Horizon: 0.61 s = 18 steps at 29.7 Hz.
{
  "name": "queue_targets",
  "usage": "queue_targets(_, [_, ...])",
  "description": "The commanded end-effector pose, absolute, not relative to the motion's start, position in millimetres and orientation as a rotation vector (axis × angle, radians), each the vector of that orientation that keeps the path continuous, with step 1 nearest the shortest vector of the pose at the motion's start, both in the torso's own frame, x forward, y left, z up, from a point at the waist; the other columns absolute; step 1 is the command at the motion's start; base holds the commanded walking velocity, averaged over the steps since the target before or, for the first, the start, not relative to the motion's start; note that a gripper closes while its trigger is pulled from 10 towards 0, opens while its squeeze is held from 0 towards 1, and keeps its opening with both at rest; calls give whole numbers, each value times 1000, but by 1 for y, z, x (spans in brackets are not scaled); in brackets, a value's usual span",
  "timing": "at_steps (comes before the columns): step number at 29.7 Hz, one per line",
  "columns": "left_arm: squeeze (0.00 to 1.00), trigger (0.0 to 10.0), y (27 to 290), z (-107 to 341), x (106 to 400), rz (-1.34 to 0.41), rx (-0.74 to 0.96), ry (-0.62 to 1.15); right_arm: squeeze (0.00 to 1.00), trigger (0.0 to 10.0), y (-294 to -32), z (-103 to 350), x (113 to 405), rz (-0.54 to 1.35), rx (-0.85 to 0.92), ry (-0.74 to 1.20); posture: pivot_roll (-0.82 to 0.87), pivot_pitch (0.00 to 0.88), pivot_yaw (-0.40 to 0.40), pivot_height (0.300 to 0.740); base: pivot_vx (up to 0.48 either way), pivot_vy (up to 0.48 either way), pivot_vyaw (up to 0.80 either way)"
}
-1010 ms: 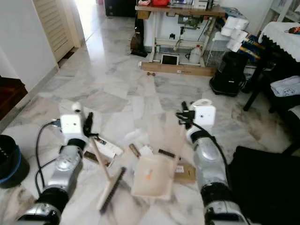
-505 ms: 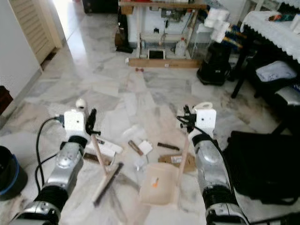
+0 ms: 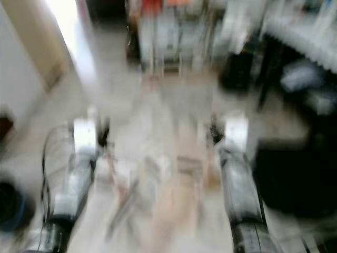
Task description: Sweep floor
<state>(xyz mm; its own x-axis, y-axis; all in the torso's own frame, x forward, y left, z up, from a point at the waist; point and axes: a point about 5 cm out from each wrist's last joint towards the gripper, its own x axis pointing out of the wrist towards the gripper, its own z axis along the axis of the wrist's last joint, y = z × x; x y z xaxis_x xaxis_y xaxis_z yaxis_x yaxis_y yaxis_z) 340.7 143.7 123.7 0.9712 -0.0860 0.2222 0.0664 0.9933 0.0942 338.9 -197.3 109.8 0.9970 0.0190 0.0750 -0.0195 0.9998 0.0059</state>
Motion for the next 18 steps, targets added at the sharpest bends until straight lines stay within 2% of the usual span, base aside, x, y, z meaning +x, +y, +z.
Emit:
queue_targets(1, [0,10000,154,131,342,-51,98,-250,0,10000,-185,126,345,52,19,-144,-62,0,36,740,480,0,0])
queue_targets(14, [0,10000,153,132,342,-51,100,-251,0,10000,-184,125,346,70,23,-133,-60,0,34,740,480,0,0])
queue_targets(18, [0,10000,154,133,342,-50,103,-254,0,10000,-183,127,346,83,16,-144,-60,0,34,740,480,0,-313])
